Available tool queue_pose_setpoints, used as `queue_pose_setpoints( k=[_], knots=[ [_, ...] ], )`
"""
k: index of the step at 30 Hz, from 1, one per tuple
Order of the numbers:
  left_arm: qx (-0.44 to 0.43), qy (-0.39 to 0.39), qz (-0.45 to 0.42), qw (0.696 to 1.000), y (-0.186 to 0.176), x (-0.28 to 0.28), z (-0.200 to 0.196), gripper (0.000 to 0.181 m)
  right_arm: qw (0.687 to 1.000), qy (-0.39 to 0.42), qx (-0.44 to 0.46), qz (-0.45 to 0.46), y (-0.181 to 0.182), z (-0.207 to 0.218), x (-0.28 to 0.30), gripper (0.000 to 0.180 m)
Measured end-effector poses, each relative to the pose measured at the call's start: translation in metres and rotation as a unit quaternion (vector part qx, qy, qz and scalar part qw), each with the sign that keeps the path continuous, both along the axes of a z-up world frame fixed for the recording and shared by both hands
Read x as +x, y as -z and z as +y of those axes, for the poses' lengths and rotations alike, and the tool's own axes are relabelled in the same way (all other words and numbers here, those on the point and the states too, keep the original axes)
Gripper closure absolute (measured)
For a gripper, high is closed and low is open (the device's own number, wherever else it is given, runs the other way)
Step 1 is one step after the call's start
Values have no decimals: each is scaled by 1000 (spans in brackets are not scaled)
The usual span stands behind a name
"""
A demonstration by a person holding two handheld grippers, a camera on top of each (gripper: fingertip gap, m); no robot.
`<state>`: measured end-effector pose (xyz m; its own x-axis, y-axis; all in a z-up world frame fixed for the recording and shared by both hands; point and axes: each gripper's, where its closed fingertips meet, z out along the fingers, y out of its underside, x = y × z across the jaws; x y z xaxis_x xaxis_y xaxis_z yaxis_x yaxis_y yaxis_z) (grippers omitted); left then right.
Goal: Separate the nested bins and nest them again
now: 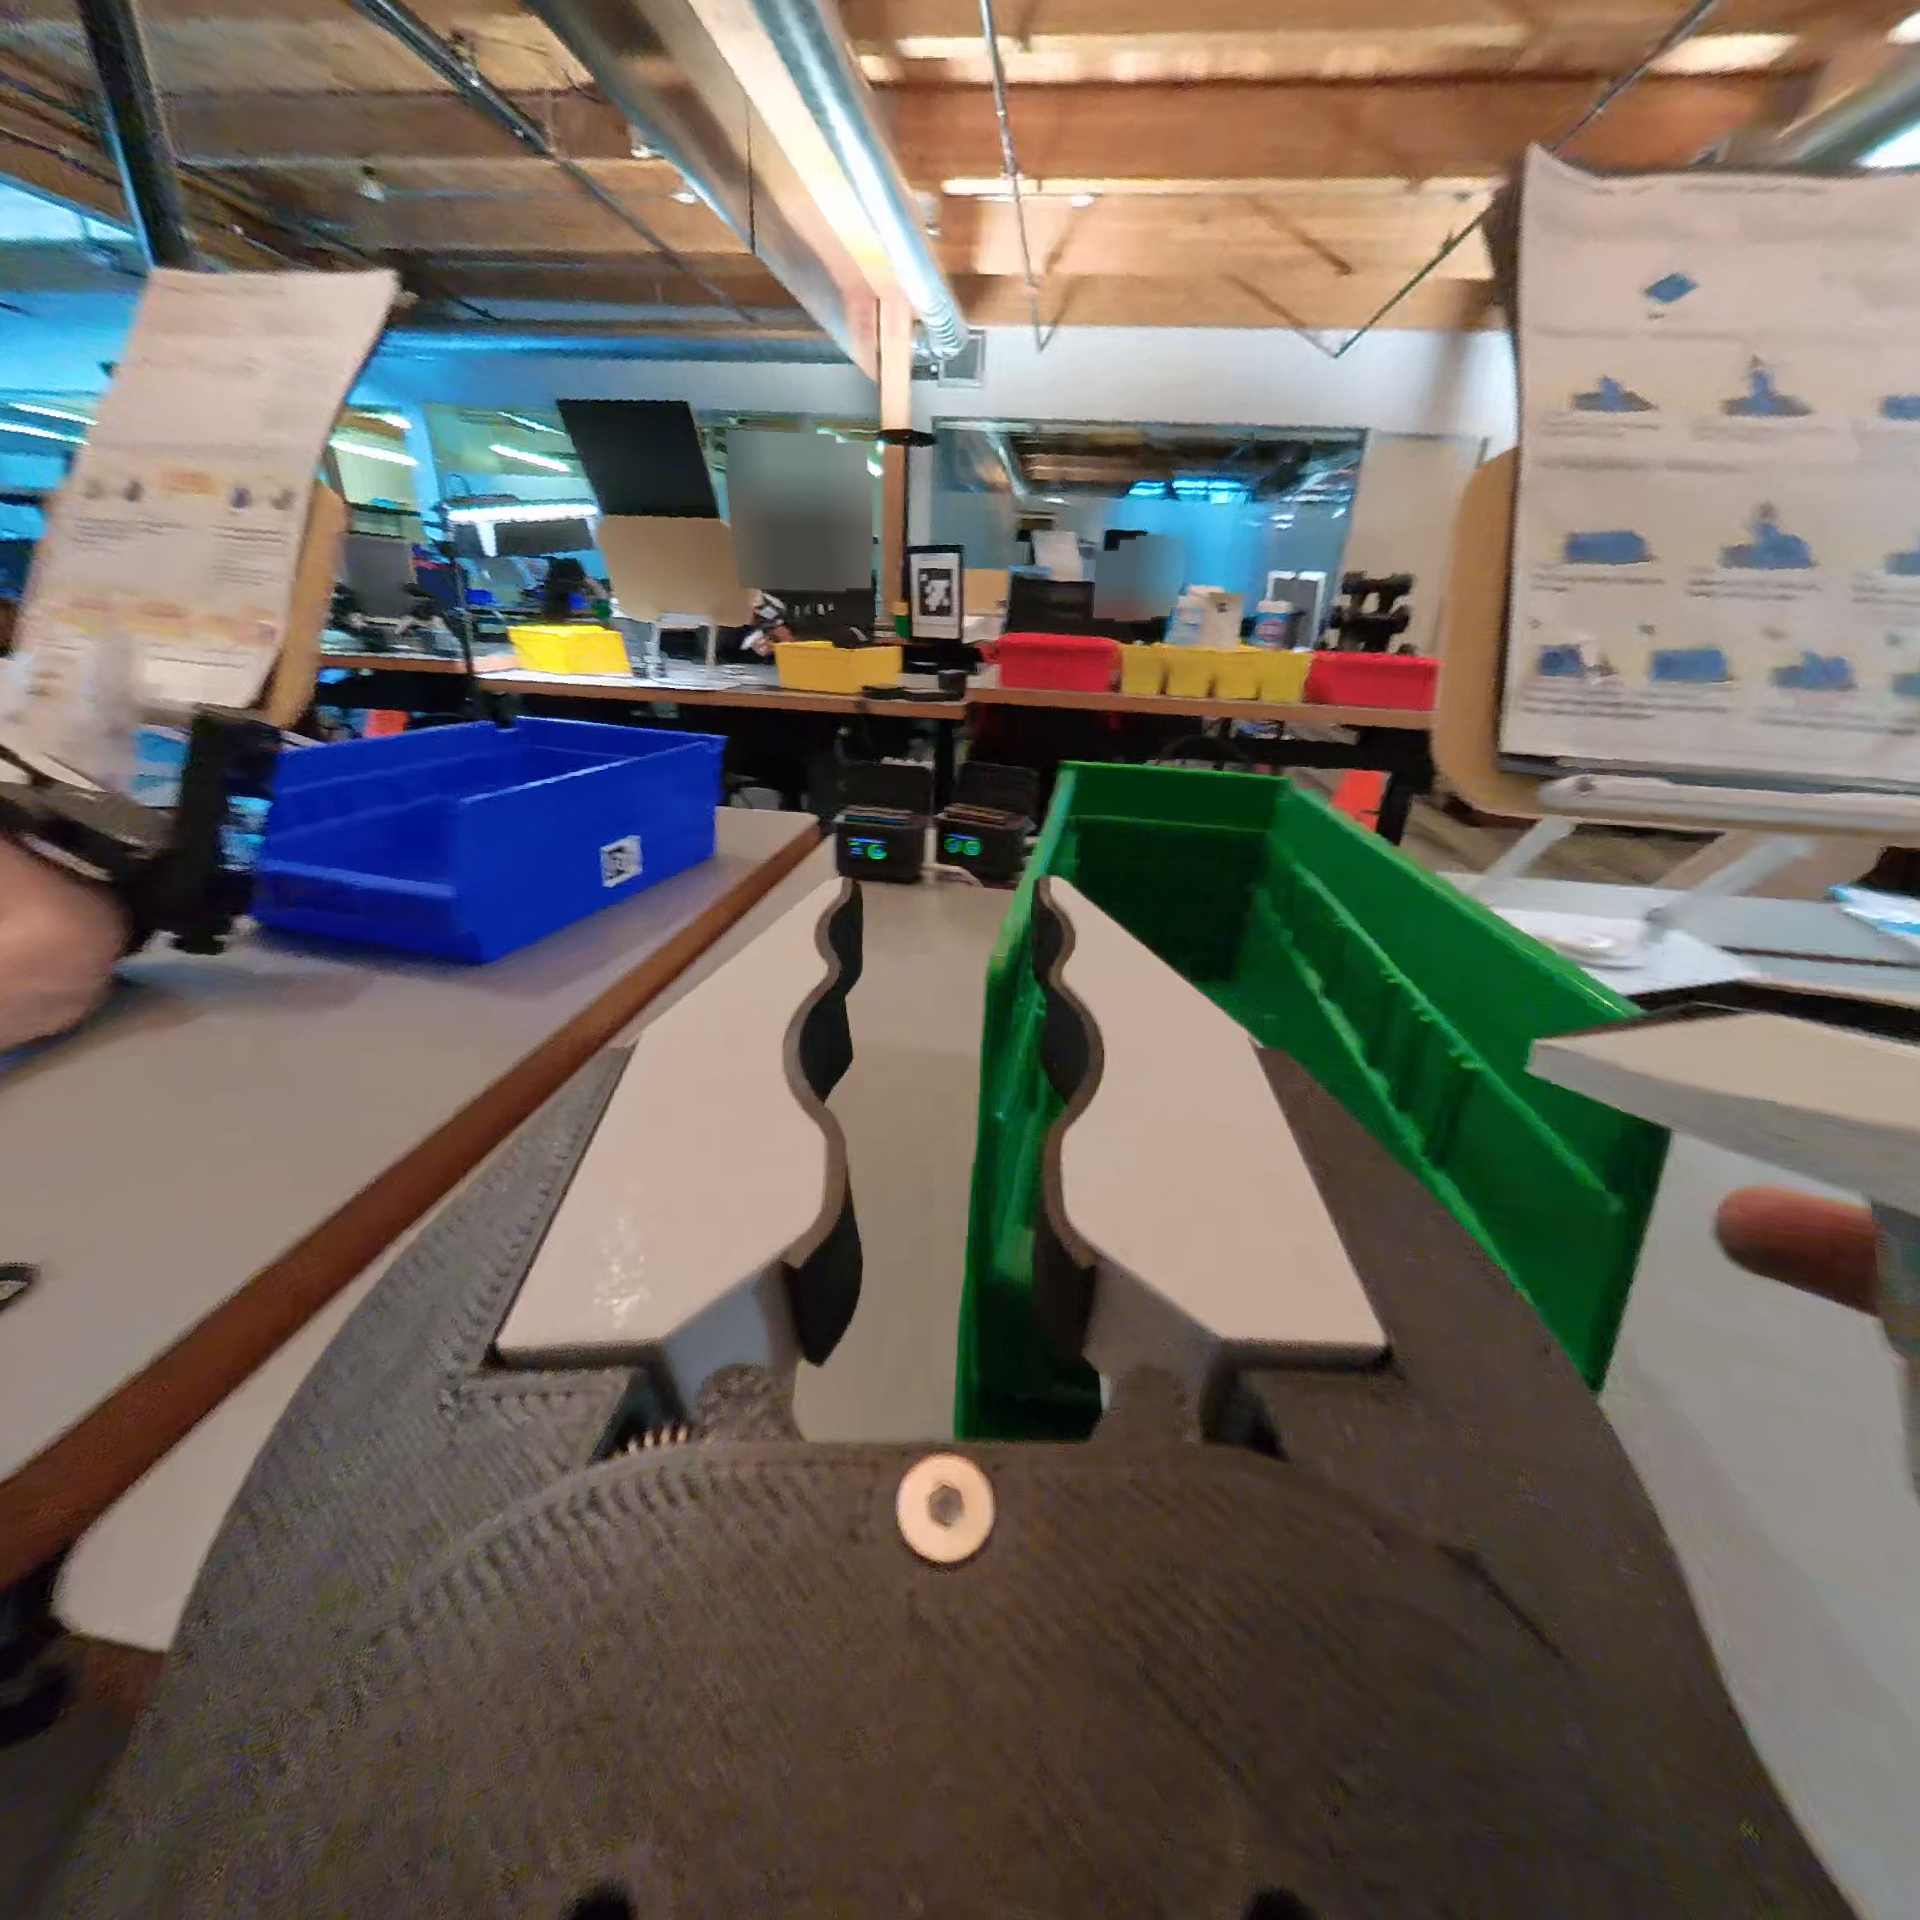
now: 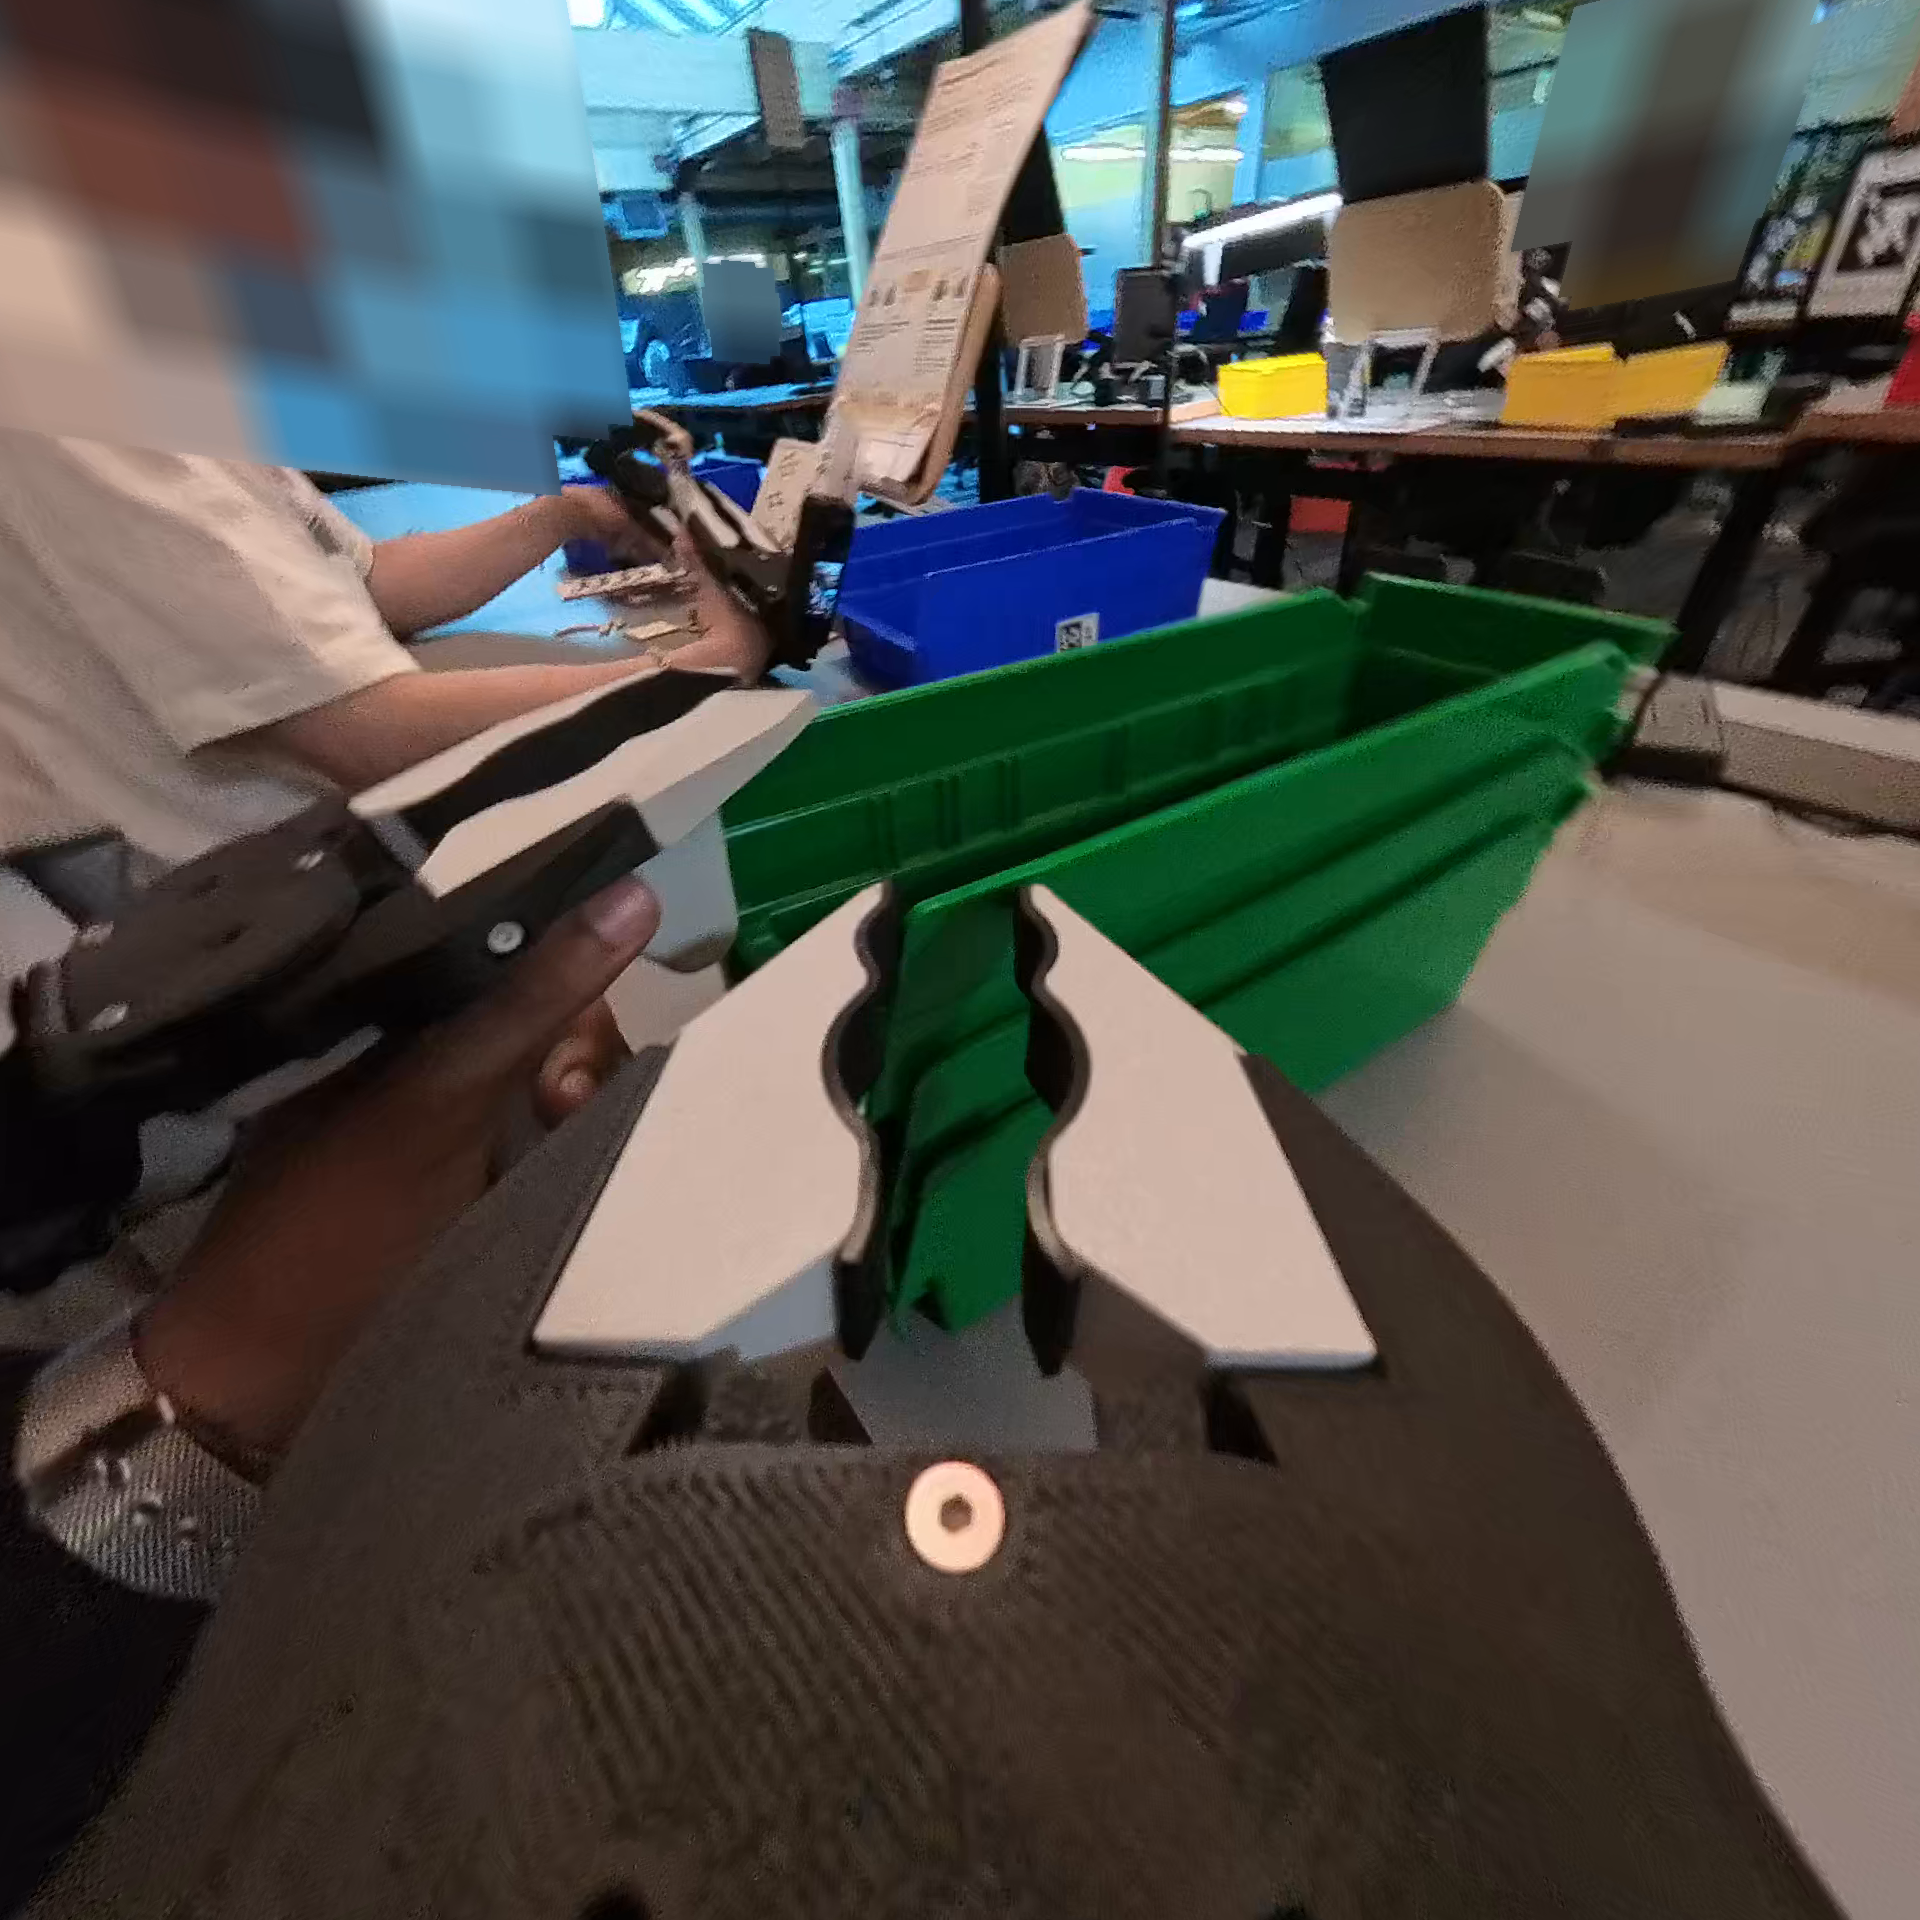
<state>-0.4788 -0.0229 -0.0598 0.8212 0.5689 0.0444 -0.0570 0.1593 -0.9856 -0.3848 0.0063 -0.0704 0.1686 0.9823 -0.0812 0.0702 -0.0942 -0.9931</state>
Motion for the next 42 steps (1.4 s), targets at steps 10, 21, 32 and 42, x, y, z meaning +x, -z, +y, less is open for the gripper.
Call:
queue_pose_setpoints(
  k=[10, 21, 32, 42],
  knots=[
    [22, 44, 45, 998, -27, 26, -6, 145, 998, -36, -26, 36, -1, 4, 6, 128],
    [-51, 267, -91, 958, 25, 109, 40, 152, 982, -126, -113, 84, 27, 24, 20, 123],
    [-223, 132, 62, 964, 37, 99, 62, 179, 954, -151, -194, 173, 35, 52, 21, 131],
    [-199, 109, 47, 973, 35, 103, 70, 181, 926, -175, -287, 169, 30, 53, 12, 143]
  ],
)
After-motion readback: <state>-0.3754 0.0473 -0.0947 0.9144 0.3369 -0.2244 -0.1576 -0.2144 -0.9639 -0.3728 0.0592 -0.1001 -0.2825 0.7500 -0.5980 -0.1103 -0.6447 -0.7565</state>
